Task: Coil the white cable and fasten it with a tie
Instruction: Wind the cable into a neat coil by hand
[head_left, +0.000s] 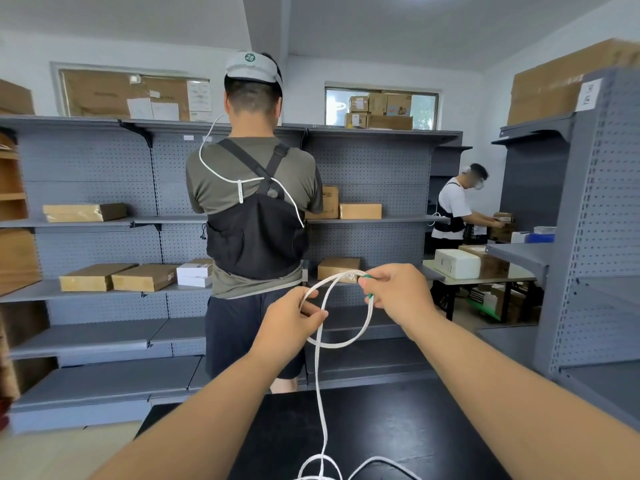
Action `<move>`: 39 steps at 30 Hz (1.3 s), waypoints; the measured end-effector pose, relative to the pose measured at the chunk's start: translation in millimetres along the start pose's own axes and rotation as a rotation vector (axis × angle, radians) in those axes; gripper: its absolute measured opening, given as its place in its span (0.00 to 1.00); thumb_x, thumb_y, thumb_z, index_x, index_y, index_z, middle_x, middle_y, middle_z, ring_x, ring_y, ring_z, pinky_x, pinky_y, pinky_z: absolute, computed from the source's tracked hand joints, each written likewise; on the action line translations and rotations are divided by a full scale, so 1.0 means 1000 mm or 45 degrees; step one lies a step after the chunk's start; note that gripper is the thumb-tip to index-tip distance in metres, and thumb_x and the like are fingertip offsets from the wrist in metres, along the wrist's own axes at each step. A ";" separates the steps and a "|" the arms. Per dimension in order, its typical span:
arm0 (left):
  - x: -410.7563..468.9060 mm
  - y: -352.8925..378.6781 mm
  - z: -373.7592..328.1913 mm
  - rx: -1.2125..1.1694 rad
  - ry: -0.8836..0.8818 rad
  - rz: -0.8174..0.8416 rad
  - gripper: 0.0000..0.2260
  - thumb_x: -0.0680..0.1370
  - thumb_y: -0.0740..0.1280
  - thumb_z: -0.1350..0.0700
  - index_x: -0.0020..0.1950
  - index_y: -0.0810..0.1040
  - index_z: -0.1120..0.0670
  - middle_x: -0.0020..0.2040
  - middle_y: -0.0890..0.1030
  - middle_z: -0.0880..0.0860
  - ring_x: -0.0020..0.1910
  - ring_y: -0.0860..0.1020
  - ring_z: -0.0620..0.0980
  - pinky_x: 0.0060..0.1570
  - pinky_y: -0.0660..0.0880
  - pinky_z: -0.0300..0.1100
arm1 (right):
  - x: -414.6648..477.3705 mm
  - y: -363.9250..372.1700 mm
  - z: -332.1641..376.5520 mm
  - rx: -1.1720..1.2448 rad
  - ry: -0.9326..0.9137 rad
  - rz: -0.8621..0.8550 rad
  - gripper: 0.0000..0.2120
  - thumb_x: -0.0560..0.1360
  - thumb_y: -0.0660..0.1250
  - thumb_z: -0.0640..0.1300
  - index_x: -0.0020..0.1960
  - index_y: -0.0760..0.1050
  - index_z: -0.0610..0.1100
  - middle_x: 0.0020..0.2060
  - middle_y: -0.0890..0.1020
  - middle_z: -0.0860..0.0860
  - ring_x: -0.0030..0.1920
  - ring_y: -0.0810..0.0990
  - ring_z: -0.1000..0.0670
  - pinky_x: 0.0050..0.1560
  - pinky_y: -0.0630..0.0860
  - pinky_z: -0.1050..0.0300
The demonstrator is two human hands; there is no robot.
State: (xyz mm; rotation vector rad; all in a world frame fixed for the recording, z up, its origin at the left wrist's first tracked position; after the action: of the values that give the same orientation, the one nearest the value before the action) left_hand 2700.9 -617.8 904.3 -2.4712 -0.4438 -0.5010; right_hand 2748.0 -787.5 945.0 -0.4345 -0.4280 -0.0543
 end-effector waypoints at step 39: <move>0.051 0.041 -0.054 0.485 0.327 -0.076 0.08 0.78 0.63 0.57 0.55 0.80 0.54 0.44 0.82 0.53 0.42 0.77 0.49 0.43 0.71 0.38 | 0.046 -0.041 0.007 -0.840 -0.575 0.261 0.11 0.79 0.60 0.47 0.50 0.79 0.43 0.45 0.81 0.47 0.46 0.77 0.48 0.44 0.67 0.60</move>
State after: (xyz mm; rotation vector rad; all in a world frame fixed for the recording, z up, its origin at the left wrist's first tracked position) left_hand 2748.3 -671.7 949.2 -2.0034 -0.4608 -0.6797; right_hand 2781.5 -820.1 985.8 -1.1501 -0.8099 0.1087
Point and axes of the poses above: each hand's wrist, its own x-axis towards the middle knuckle, its own y-axis out of the palm, z = x × y, the point moved 1 cm from there along x, towards the middle knuckle
